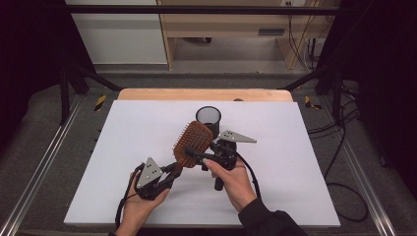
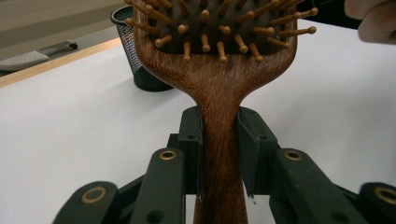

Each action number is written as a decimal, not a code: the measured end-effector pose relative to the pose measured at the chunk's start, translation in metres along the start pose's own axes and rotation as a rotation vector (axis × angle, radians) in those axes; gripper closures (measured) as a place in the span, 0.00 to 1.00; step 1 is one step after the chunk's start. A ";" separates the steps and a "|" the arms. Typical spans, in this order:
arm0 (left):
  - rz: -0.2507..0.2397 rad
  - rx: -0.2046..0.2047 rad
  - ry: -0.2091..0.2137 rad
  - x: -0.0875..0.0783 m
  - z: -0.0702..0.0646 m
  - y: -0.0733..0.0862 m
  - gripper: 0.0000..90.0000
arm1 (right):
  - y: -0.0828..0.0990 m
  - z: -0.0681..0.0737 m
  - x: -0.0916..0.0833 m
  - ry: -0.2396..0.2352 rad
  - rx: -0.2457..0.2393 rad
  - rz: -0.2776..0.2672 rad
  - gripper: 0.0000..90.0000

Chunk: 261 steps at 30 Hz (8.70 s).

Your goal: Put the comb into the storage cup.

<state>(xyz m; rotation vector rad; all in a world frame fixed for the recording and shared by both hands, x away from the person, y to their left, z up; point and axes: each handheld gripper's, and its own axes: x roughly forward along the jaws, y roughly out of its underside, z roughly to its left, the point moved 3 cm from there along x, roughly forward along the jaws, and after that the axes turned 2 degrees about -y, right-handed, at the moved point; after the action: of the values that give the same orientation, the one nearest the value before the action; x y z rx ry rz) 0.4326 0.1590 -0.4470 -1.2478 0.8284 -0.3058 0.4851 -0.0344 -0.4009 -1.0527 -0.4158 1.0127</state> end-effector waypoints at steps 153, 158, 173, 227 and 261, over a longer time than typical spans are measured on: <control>-0.175 -0.178 -0.328 -0.062 0.072 0.032 0.02 | -0.169 -0.086 0.014 0.331 -0.199 -0.049 0.58; -0.179 -0.156 -0.319 -0.061 0.076 0.033 0.02 | -0.162 -0.093 0.018 0.340 -0.186 -0.039 0.58; -0.208 -0.153 -0.296 -0.062 0.079 0.034 0.02 | -0.150 -0.102 0.024 0.345 -0.178 -0.016 0.58; -0.183 -0.180 -0.291 -0.060 0.080 0.035 0.02 | -0.118 -0.116 0.048 0.330 -0.120 0.044 0.57; -0.176 -0.179 -0.287 -0.059 0.079 0.035 0.02 | -0.114 -0.127 0.044 0.338 -0.096 0.031 0.53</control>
<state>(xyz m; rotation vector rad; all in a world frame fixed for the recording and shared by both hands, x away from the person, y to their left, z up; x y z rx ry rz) 0.4401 0.2634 -0.4506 -1.4952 0.5083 -0.1892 0.6536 -0.0770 -0.3699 -1.2938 -0.1729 0.8273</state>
